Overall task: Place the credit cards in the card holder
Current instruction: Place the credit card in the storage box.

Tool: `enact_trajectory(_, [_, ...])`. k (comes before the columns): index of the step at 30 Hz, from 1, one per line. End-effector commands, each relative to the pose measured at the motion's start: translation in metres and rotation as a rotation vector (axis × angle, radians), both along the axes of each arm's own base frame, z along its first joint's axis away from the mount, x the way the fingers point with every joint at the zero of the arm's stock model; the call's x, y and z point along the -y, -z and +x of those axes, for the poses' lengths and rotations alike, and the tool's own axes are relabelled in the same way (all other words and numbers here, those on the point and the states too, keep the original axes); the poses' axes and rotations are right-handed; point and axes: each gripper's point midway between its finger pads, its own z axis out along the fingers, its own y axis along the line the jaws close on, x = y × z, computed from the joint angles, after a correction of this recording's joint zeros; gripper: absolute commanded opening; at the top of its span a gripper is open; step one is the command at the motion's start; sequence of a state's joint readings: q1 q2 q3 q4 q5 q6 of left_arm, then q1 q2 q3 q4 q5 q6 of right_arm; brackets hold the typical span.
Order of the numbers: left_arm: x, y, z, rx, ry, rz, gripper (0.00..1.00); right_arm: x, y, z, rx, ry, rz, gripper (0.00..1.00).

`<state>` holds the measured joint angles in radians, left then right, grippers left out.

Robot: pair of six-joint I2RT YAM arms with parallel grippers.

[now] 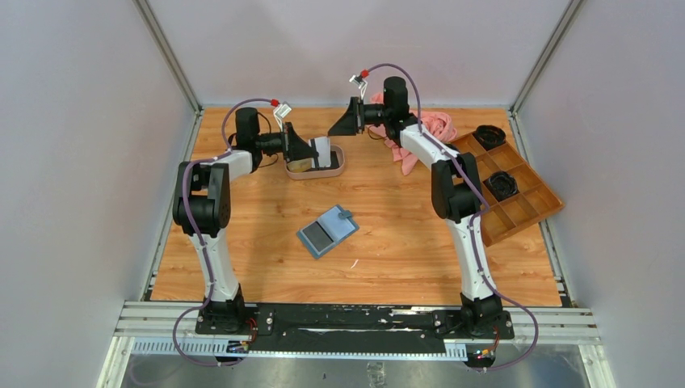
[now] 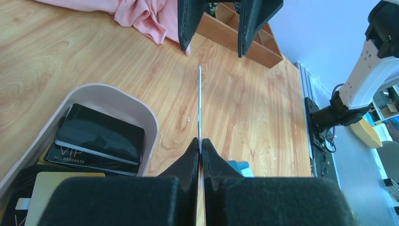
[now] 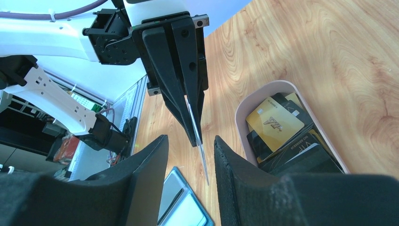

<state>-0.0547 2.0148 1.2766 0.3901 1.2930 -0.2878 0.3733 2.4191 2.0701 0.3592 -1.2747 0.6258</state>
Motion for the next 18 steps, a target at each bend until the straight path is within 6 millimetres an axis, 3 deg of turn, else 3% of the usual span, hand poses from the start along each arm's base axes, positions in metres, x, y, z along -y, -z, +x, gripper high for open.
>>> enact_trajectory(1, [0.0, -0.018, -0.002, 0.049, 0.022, -0.01, 0.0, -0.004, 0.011, -0.012, -0.005, -0.052, -0.007, 0.44])
enact_trajectory(12, [0.0, -0.021, -0.003, 0.045, 0.03, -0.015, 0.0, -0.013, 0.025, -0.02, -0.021, -0.073, -0.029, 0.44])
enact_trajectory(18, [0.0, -0.02, -0.002, 0.039, 0.029, -0.016, 0.0, -0.013, 0.028, -0.022, -0.024, -0.084, -0.031, 0.38])
